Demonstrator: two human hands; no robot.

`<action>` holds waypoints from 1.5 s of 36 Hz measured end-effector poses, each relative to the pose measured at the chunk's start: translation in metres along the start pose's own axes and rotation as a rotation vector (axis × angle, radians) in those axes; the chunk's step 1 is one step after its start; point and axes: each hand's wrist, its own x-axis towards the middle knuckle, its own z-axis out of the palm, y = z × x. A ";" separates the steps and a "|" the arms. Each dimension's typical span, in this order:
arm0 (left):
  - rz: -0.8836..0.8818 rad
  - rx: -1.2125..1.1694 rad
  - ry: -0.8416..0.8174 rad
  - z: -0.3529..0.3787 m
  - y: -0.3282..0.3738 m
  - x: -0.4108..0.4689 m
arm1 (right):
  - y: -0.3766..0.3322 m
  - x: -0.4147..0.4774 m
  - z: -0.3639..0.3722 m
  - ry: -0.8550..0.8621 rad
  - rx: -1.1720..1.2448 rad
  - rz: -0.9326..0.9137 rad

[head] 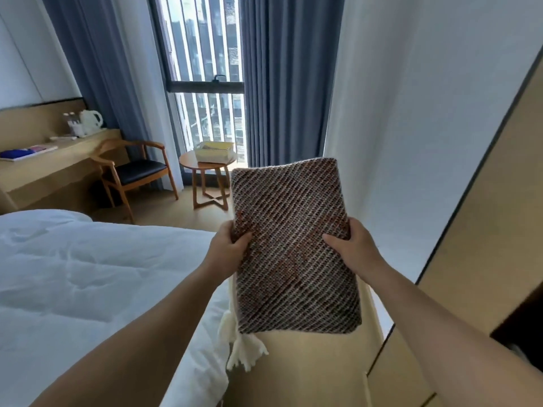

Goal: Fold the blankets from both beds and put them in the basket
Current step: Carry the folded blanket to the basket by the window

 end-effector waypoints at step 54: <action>0.072 -0.036 0.074 0.125 -0.043 0.568 | 0.071 0.573 0.072 0.143 0.134 -0.078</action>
